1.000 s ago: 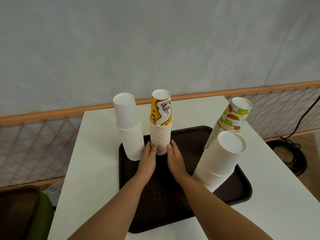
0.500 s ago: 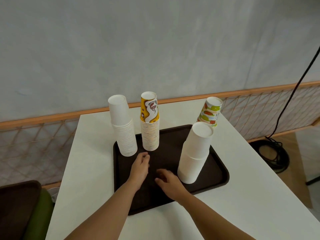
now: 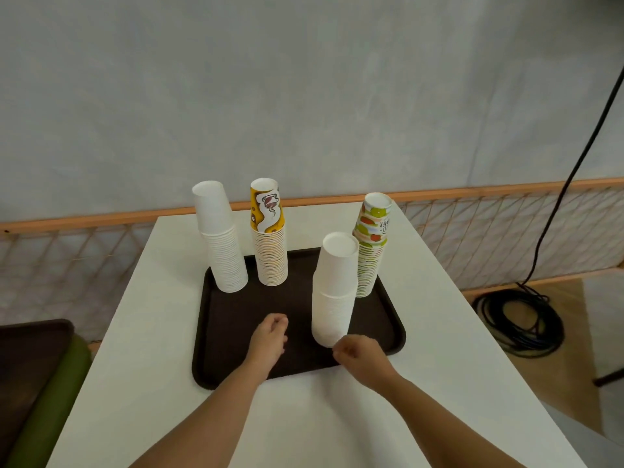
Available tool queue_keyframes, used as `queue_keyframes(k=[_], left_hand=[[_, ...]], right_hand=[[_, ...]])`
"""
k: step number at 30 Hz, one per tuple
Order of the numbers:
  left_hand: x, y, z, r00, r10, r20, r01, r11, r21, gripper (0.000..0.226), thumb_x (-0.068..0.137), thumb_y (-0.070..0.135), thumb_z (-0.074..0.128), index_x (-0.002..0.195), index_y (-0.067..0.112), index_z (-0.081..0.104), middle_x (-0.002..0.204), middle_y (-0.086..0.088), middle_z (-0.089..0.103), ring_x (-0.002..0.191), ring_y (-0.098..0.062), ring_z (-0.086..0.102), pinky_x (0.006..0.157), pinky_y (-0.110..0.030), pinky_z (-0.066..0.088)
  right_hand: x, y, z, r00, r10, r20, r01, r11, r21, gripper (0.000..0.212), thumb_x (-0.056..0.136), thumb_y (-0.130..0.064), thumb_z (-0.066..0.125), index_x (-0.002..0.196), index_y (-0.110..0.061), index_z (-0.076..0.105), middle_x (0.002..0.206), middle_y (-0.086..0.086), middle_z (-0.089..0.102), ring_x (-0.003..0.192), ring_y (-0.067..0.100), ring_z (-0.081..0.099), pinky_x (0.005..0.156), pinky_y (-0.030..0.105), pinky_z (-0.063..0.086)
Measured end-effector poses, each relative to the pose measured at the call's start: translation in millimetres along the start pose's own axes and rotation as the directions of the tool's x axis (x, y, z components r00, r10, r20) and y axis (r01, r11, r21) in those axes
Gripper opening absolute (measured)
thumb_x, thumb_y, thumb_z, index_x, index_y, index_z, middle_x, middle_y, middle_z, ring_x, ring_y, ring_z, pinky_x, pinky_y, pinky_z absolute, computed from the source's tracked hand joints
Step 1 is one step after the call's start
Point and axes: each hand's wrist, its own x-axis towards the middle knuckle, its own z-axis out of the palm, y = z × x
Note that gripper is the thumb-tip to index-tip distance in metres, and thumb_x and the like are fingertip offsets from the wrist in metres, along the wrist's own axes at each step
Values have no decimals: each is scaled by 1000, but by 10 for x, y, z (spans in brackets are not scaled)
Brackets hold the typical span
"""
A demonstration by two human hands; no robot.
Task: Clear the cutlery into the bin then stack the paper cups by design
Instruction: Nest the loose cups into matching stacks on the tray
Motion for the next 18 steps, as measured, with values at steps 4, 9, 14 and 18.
queue_keyframes(k=[4,9,14,18], left_hand=[[-60,0,200,1000,-13,-8,13,999,-34,30,99,26,41,122,14,54,96,1,55,94,-19,54,81,-35,48],[-135,96,382,999,-32,36,36,993,-110,39,100,34,37,135,20,44,130,-6,49,109,-21,52,91,-37,47],[-136,168,506,983,-61,171,87,985,-148,48,98,46,33,144,33,28,148,-2,35,132,-27,41,106,-43,37],[37,177,535,979,-79,186,121,967,-225,48,97,46,36,143,35,29,149,-3,34,133,-30,40,106,-43,36]], right_hand=[[59,135,-207,991,38,-126,-28,996,81,16,89,-22,61,98,-9,65,88,0,63,80,11,57,69,14,45],[142,118,-337,998,56,0,-53,945,323,54,87,-36,63,134,-19,43,121,0,56,108,14,55,90,24,45],[216,82,-312,989,-46,139,-20,899,437,71,87,-46,58,146,-31,22,146,-4,39,133,18,40,107,36,37],[328,50,-267,993,-24,116,-32,891,453,71,87,-49,55,146,-37,17,148,-6,36,136,19,37,110,40,36]])
